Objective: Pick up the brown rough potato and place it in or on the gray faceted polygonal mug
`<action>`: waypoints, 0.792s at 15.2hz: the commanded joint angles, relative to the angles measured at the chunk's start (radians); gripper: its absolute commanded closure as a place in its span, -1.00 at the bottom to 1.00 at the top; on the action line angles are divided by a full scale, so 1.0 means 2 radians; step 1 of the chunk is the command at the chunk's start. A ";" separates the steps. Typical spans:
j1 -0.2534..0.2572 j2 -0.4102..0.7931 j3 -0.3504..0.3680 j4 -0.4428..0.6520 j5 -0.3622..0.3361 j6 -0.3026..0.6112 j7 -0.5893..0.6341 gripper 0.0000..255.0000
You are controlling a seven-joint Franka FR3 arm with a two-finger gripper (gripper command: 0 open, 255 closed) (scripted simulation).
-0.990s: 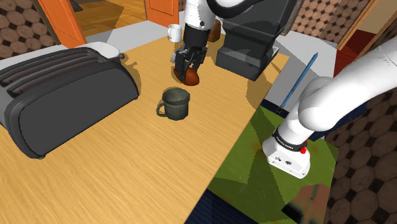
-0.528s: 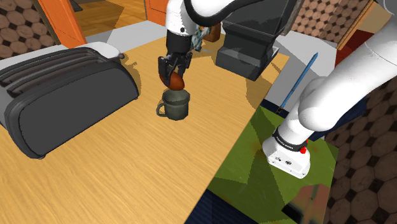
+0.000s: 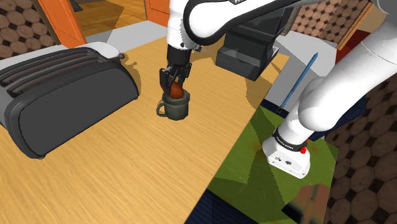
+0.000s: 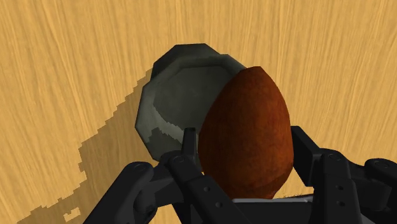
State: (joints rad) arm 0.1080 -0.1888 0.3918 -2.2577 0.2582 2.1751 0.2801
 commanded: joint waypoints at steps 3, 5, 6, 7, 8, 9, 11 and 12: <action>0.001 0.010 0.003 -0.012 0.000 0.022 0.000 1.00; 0.001 0.010 0.003 -0.012 0.000 0.022 0.000 1.00; 0.001 0.010 0.003 -0.012 0.000 0.022 0.000 1.00; 0.001 0.010 0.003 -0.012 0.000 0.022 0.000 1.00; 0.001 0.010 0.003 -0.012 0.000 0.022 0.000 1.00; 0.001 0.010 0.003 -0.012 0.000 0.022 0.000 1.00; 0.001 0.010 0.003 -0.012 0.000 0.022 0.000 -1.00; 0.001 0.010 0.003 -0.012 0.000 0.022 0.000 -1.00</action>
State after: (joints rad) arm 0.1095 -0.1697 0.3973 -2.2817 0.2573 2.2185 0.2793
